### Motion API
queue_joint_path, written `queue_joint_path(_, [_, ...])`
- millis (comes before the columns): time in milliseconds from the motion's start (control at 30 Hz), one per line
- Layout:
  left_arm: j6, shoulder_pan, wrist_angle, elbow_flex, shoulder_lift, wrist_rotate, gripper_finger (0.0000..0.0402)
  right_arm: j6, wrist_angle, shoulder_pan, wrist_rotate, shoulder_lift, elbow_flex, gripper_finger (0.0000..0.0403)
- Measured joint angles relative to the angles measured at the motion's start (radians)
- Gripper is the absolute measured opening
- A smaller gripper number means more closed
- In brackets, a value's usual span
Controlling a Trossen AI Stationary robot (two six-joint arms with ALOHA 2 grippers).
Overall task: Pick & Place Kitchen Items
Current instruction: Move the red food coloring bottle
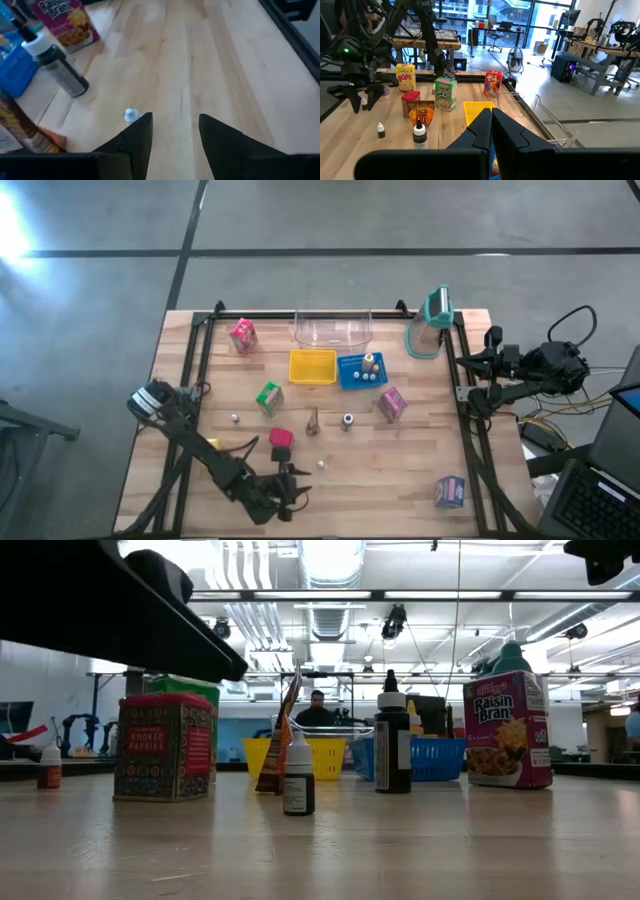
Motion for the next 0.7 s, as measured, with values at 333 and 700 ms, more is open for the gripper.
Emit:
queue_joint_path(333, [0.085, -0.018, 0.001, 0.020, 0.000, 0.000, 0.0167, 0.001, 0.000, 0.000, 0.000, 0.000, 0.000, 0.0008])
queue_joint_path(700, [0.139, -0.023, -0.027, 0.102, 0.062, -0.004, 0.0167, 0.001, 0.000, 0.000, 0.000, 0.000, 0.000, 0.0008])
